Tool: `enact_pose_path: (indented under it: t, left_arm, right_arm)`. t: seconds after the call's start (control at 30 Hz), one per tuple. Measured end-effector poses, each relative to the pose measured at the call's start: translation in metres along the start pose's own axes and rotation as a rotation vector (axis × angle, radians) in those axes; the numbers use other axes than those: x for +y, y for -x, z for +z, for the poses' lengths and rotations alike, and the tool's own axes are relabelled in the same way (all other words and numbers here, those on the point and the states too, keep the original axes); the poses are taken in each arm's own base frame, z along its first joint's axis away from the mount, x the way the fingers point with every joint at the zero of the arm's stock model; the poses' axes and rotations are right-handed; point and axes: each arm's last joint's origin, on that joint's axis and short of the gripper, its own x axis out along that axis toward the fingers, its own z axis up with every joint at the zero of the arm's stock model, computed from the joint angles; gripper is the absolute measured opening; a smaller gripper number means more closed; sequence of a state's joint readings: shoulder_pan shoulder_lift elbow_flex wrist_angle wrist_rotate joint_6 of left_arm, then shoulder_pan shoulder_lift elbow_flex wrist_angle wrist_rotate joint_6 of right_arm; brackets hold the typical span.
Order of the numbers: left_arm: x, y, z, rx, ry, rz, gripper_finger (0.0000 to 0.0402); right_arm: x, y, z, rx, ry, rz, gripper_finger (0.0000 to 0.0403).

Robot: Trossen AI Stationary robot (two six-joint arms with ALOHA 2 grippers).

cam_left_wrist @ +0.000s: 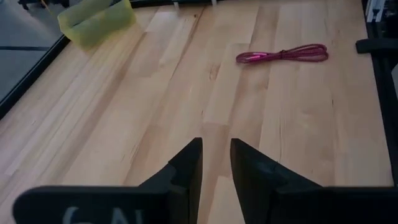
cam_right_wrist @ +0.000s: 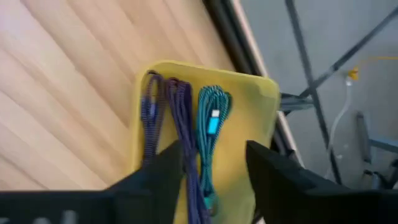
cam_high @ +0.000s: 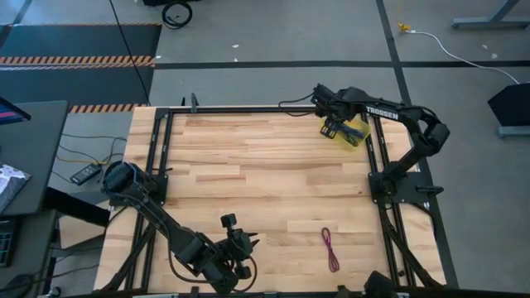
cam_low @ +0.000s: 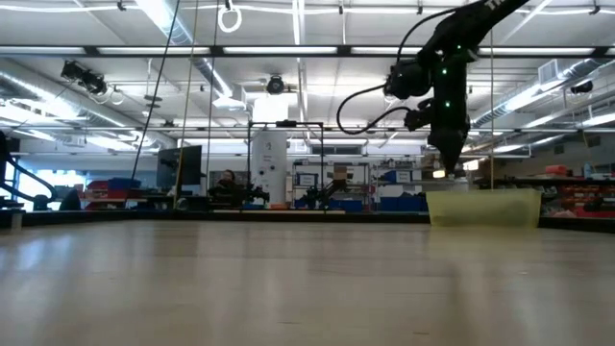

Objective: Pick and place USB-C Cables
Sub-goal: Put the pink charger cable into the yellow container

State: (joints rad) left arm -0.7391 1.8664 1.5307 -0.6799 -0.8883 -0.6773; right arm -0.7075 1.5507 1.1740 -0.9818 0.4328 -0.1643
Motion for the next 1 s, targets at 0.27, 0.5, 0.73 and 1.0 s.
enact_pose_path:
  t: [0.27, 0.5, 0.73, 1.0]
  left_arm:
    - [0.002, -0.002, 0.001, 0.001, 0.001, 0.007, 0.0089]
    - [0.008, -0.011, 0.005, 0.006, 0.013, 0.03, 0.0089]
    - [0.014, -0.019, 0.009, 0.011, 0.026, 0.053, 0.0089]
    - [0.02, -0.026, 0.012, 0.016, 0.037, 0.074, 0.0089]
  right_arm:
    - [0.008, 0.039, -0.016, -0.104, -0.079, 0.127, 0.0265]
    - [0.041, 0.089, -0.045, -0.167, -0.065, 0.408, 0.0249]
    - [0.096, 0.127, -0.077, -0.109, 0.033, 0.572, 0.0236]
    - [0.18, 0.154, -0.109, -0.101, 0.16, 0.632, 0.0235]
